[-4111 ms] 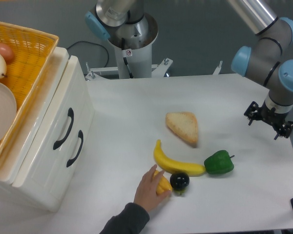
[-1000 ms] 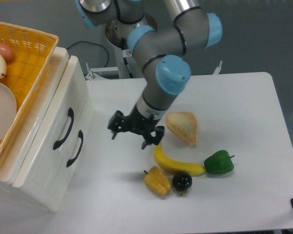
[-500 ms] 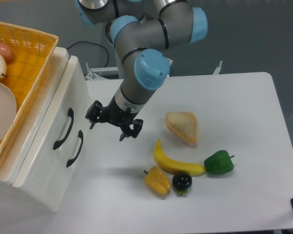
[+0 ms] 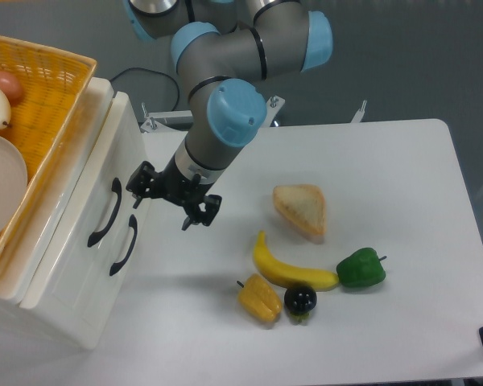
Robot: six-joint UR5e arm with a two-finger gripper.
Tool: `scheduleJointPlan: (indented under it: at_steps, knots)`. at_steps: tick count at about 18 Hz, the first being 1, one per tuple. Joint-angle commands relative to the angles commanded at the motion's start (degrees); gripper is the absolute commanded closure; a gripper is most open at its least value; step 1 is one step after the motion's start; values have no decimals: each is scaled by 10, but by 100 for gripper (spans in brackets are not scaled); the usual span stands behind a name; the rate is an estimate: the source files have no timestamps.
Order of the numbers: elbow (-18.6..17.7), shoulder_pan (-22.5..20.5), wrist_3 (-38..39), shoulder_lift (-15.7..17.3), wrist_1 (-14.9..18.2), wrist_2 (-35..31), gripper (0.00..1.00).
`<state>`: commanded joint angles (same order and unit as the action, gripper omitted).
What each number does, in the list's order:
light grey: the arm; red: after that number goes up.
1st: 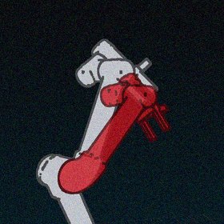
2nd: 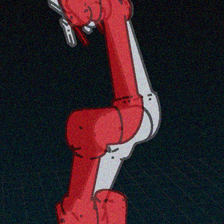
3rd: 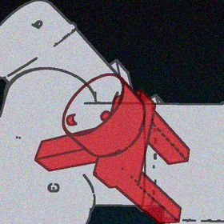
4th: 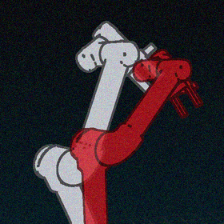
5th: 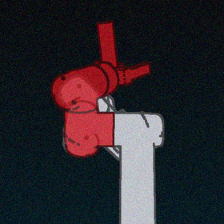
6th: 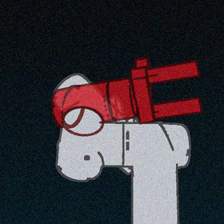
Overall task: Slide the top white drawer open
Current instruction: 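Move the gripper across the table toward the upper drawer's black handle, then lower the gripper onto the upper drawer handle and close on it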
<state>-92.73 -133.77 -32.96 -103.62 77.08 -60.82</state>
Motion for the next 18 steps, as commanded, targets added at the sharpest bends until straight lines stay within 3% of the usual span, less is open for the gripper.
scheduleJointPlan:
  at_steps: [18]
  knots:
    - [4,21,3,-2,-4,4,1]
